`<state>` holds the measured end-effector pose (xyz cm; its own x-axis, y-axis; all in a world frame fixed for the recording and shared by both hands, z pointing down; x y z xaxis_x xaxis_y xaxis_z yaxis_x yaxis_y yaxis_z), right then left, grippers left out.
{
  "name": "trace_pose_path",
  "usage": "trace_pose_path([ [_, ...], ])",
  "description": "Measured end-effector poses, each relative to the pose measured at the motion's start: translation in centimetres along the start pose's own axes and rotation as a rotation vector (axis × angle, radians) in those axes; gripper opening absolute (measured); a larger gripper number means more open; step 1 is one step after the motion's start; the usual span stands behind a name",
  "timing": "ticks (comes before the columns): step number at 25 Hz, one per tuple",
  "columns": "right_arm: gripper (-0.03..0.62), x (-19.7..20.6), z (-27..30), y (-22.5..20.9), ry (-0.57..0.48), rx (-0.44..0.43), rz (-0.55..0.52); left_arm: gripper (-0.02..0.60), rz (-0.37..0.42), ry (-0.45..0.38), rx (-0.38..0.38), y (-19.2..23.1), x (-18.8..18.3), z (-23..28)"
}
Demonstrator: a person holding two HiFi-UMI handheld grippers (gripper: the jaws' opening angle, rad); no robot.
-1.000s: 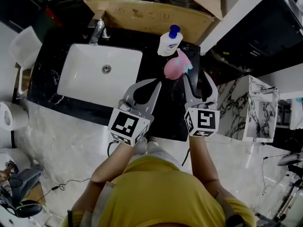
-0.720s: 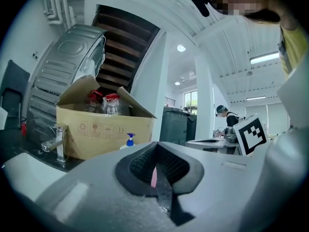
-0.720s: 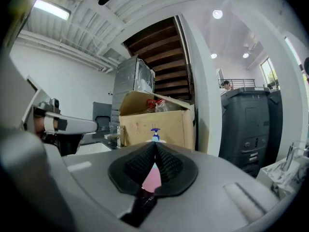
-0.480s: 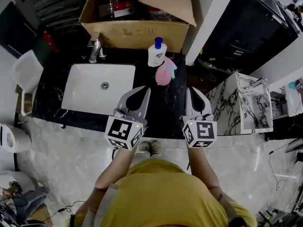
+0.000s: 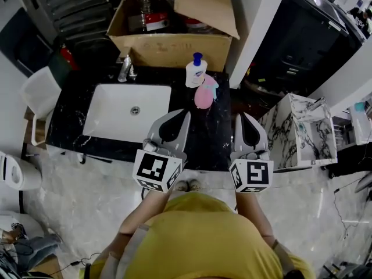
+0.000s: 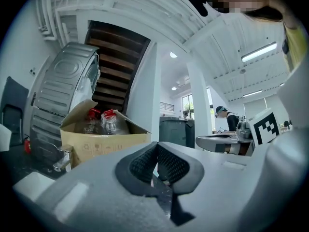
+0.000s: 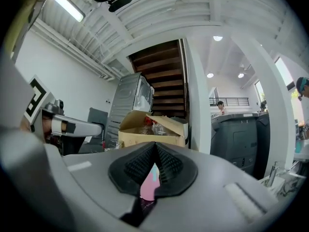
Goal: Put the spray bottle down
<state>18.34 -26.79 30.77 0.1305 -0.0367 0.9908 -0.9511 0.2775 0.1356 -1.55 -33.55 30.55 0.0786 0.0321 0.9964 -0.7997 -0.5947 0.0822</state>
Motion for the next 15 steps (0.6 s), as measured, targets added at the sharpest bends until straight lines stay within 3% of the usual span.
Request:
trace_pose_path([
  [7, 0.0, -2.0, -0.2, 0.5, -0.031, -0.013, -0.052, 0.003, 0.038, -0.047, -0.033, -0.5, -1.5, -0.7],
  [15, 0.0, -3.0, 0.0, 0.6, -0.054, -0.028, -0.076, 0.003, 0.035, -0.065, -0.015, -1.5, -2.4, -0.3],
])
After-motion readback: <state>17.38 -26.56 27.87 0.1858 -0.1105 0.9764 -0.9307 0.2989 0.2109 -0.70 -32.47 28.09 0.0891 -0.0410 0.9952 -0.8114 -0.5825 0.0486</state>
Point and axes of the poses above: the fingertips, and each gripper's own axes: z forward along the fingers, y to its left, x out of its underside, the point moved 8 cm from there along -z, backward along the fingers, and after that the axes turned 13 degrees about -x, right-handed, at the moved point
